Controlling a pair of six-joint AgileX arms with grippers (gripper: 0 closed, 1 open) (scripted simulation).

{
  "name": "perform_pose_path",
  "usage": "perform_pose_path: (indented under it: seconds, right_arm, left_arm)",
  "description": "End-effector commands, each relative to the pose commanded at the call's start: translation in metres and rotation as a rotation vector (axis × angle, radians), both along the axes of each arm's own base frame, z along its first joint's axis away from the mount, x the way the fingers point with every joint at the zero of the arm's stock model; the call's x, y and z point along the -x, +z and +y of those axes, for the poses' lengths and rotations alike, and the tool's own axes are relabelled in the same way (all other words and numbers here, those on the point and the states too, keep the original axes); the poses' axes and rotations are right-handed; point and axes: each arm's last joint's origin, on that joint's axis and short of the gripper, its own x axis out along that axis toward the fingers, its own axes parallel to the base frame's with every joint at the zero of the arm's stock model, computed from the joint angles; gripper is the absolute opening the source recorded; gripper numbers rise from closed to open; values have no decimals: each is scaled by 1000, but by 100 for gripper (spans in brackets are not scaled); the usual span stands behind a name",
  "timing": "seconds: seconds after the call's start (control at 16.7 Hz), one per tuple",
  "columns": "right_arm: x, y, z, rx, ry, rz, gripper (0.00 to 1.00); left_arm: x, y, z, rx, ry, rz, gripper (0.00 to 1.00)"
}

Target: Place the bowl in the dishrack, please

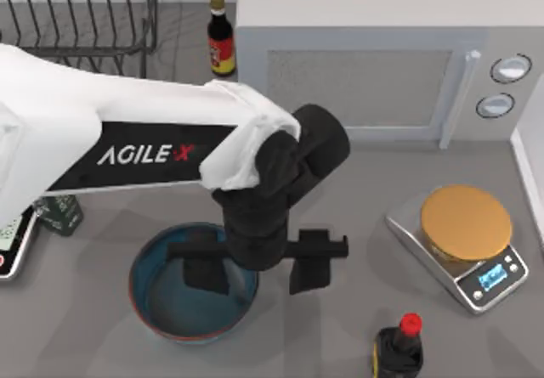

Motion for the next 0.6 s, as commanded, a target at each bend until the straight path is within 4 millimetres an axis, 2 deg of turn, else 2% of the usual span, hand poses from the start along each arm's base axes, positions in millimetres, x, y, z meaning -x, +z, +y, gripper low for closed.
perform_pose_path:
  seconds: [0.42, 0.6]
  right_arm:
    - [0, 0, 0, 0, 0, 0, 100]
    - [0, 0, 0, 0, 0, 0, 100]
  left_arm:
    - [0, 0, 0, 0, 0, 0, 2]
    - [0, 0, 0, 0, 0, 0, 0]
